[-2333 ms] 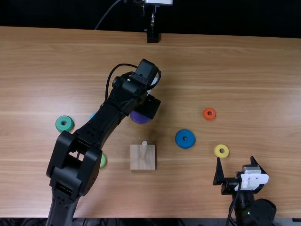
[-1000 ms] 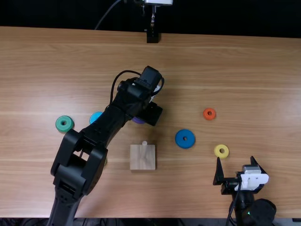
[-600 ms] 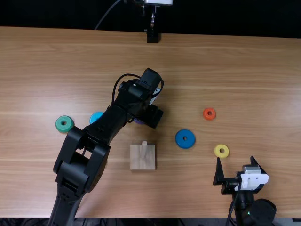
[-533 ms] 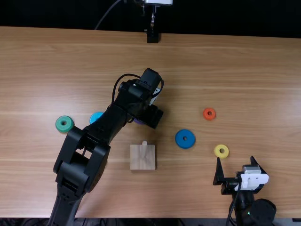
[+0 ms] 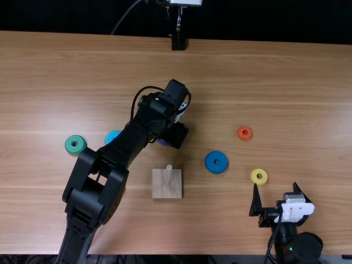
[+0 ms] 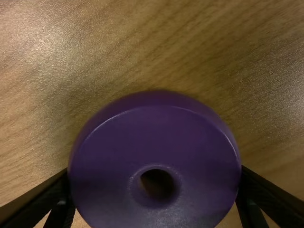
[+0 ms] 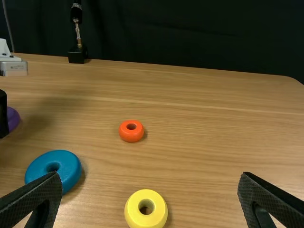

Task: Build the Hanoi tower: stack the rings onto the peg from bottom to top in this color order: purple, dark blue, light blue, dark green, light green, yellow, orange.

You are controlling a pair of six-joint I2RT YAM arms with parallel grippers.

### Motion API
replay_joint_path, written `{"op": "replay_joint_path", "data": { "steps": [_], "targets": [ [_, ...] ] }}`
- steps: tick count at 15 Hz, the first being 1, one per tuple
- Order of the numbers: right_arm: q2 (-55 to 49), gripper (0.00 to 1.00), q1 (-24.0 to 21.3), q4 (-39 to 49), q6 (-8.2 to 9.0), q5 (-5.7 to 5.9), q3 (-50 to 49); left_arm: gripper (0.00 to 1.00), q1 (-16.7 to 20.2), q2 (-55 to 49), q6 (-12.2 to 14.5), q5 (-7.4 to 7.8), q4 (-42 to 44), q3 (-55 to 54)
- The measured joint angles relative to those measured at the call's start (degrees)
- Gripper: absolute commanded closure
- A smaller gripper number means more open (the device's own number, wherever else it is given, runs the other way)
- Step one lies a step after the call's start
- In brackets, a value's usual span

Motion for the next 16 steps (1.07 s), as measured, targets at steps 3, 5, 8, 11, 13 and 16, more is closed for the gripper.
{"op": "replay_joint_path", "data": {
  "steps": [3, 5, 8, 11, 13, 16],
  "targets": [
    [0.0, 0.0, 0.0, 0.0, 0.02, 0.0, 0.0, 0.67, 0.4, 0.0, 0.0, 0.31, 0.0, 0.0],
    [0.0, 0.0, 0.0, 0.0, 0.02, 0.0, 0.0, 0.67, 0.4, -0.1, 0.0, 0.33, -0.1, 0.0],
    [0.0, 0.0, 0.0, 0.0, 0.02, 0.0, 0.0, 0.67, 1.9, -2.0, -0.1, 1.7, -6.9, 0.0],
    [0.0, 0.0, 0.0, 0.0, 0.02, 0.0, 0.0, 0.67, 3.6, -5.5, -0.1, 1.9, -17.1, 0.3],
    [0.0, 0.0, 0.0, 0.0, 0.02, 0.0, 0.0, 0.68, 3.7, -7.9, -0.1, 2.08, -19.0, 0.4],
    [0.0, 0.0, 0.0, 0.0, 0.02, 0.0, 0.0, 0.67, 3.7, -12.2, -0.2, 2.64, -19.2, 1.0]
  ]
}}
